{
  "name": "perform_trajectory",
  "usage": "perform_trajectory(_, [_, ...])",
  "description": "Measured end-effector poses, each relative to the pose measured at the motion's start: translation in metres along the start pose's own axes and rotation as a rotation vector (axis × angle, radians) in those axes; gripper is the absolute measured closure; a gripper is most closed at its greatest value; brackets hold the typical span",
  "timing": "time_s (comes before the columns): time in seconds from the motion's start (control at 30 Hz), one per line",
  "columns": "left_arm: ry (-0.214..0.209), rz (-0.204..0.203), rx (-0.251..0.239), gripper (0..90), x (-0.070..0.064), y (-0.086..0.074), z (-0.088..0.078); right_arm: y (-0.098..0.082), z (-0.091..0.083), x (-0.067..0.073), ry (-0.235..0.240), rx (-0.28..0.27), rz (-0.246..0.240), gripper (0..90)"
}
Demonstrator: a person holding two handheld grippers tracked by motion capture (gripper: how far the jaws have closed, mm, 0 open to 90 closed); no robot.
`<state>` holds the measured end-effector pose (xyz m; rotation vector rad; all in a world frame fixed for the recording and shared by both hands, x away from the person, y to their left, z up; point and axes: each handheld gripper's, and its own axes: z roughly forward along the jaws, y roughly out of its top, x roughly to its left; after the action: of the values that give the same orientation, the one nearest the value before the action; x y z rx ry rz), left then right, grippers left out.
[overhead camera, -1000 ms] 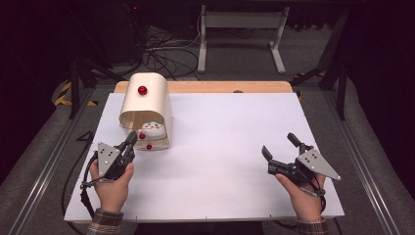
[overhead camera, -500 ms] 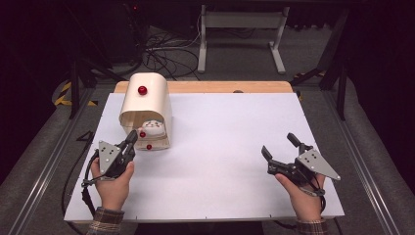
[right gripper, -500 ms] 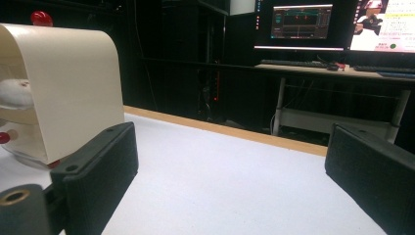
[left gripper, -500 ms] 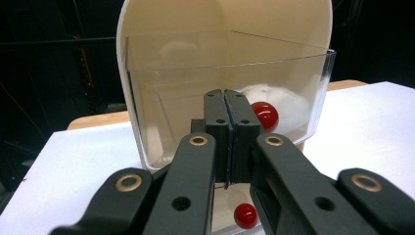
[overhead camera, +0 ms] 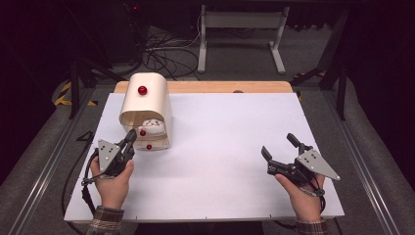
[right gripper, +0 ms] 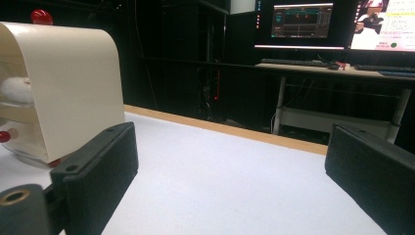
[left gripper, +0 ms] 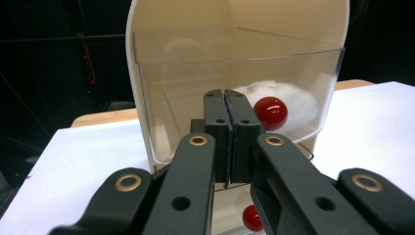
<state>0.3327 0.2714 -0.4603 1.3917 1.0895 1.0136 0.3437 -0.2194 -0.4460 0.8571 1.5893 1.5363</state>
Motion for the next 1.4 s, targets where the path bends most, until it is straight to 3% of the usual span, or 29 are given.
perform_trajectory(0.7, [0.0, 0.003, 0.001, 86.0, 0.002, 0.001, -0.004, 0.0, -0.001, 0.0, -0.001, -0.002, 0.001, 6.3])
perform_trajectory(1.4, [-0.024, 0.015, -0.015, 61.3, -0.002, 0.005, -0.017, 0.002, 0.001, 0.003, 0.011, -0.005, -0.004, 6.2])
